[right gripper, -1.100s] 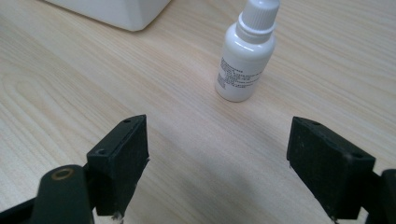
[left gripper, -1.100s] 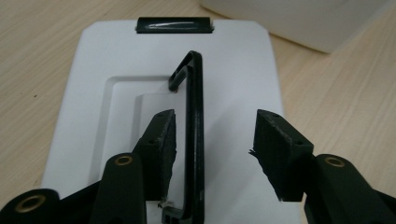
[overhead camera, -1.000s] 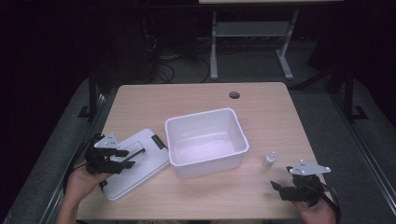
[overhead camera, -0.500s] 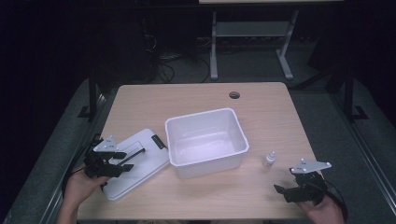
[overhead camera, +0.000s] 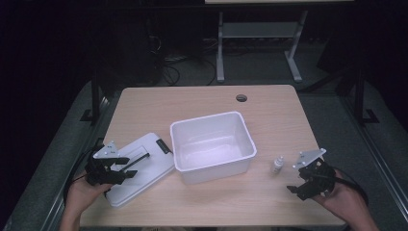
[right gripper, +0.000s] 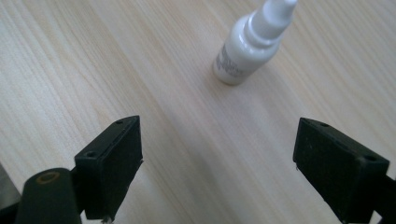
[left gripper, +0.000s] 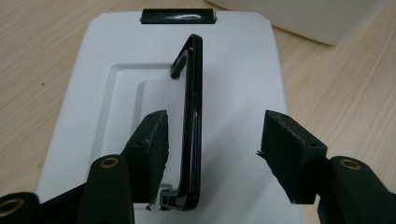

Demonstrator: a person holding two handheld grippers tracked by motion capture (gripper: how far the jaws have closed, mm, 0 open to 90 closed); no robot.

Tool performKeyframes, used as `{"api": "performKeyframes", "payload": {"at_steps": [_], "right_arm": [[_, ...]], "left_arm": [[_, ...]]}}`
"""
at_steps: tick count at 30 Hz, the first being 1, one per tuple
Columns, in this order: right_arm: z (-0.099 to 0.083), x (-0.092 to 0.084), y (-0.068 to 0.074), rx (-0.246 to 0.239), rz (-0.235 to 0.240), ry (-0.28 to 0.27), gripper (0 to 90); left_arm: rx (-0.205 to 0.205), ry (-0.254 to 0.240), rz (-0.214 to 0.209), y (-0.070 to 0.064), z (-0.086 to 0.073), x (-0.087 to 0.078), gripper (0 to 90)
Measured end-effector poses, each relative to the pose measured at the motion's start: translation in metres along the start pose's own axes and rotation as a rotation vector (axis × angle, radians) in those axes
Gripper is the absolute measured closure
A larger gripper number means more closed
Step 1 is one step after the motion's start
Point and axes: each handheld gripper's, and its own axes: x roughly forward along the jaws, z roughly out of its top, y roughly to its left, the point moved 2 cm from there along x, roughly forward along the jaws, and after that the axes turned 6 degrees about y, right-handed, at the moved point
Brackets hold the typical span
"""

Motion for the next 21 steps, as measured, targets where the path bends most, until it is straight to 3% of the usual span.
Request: {"api": "performKeyframes", "payload": {"at_steps": [6, 21], "right_arm": [[0.016, -0.003, -0.008, -0.065, 0.020, 0.032, 15.1], [0.038, -0.006, -0.024, -0.120, 0.061, 0.078, 16.2]], "left_arm": [[-0.004, -0.007, 0.001, 0.000, -0.001, 0.000, 38.9], [-0.006, -0.011, 0.007, -0.001, -0.001, 0.001, 37.9]]}}
